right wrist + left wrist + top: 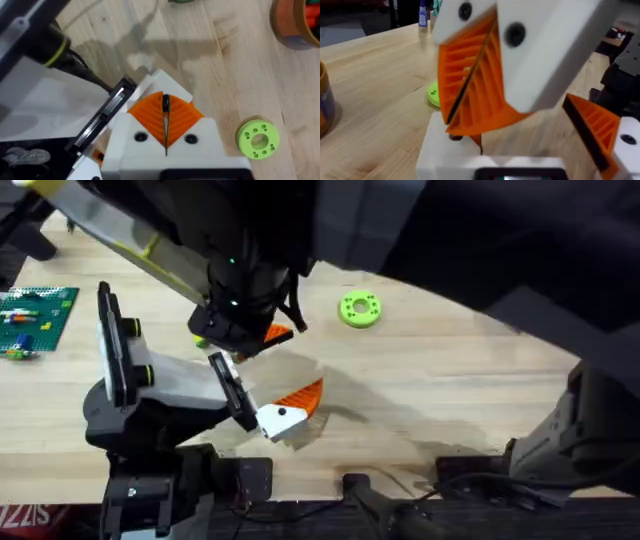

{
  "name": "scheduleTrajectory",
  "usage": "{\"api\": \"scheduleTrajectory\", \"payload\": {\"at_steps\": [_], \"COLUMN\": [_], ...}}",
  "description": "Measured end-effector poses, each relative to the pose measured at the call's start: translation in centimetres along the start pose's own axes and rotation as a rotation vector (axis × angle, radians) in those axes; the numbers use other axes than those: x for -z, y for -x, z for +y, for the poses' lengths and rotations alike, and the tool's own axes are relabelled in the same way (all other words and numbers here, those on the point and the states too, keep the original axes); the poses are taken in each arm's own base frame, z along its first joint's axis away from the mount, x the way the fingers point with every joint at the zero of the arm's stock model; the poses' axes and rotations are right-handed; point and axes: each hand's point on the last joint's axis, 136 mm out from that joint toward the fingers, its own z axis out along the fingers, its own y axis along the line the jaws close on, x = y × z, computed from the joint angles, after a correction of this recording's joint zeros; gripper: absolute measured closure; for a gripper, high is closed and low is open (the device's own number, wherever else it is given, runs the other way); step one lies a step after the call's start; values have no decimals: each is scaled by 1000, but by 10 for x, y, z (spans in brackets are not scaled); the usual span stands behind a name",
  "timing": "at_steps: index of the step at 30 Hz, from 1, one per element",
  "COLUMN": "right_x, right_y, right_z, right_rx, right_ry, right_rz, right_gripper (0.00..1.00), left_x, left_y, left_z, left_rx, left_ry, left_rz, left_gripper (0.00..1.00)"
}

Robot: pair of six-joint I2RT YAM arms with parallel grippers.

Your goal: Pick up the gripper from the table and insert it into the empty holder that is missing its gripper. Then pick up a screw, insert it into the mounting hole, and use the screwdriver to tighten it. Finally, clean up the table by picking up the vegetable and placing it into the bucket.

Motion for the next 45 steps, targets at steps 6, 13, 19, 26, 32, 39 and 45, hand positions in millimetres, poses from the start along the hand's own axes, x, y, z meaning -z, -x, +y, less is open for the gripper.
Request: {"api": "scheduleTrajectory", "payload": {"at_steps": [6, 13, 19, 26, 32, 39, 45], "right_x": [-7, -12, -12, -11, -8, -1, 18], "right_y": [0, 2, 2, 1, 1, 0, 7], "right_z": [0, -1, -2, -11, -24, -24, -23], "right_rx": [0, 0, 2, -7, -17, -21, -30], "right_ry": [1, -2, -5, -36, -80, -69, -41], "right_rz": [10, 14, 16, 16, 17, 18, -22], "right_gripper": [995, 995, 830, 533, 126, 14, 7], "left_x": [0, 0, 0, 0, 0, 0, 0], "left_y": [0, 0, 0, 0, 0, 0, 0], "left_z": [0, 0, 0, 0, 0, 0, 0], "left_rx": [1, 11, 9, 9, 10, 7, 1], "left_ry": [0, 0, -1, 0, 0, -1, -1], "left_rz": [0, 1, 0, 0, 0, 0, 0], "left_gripper": [15, 15, 15, 16, 15, 15, 15]}}
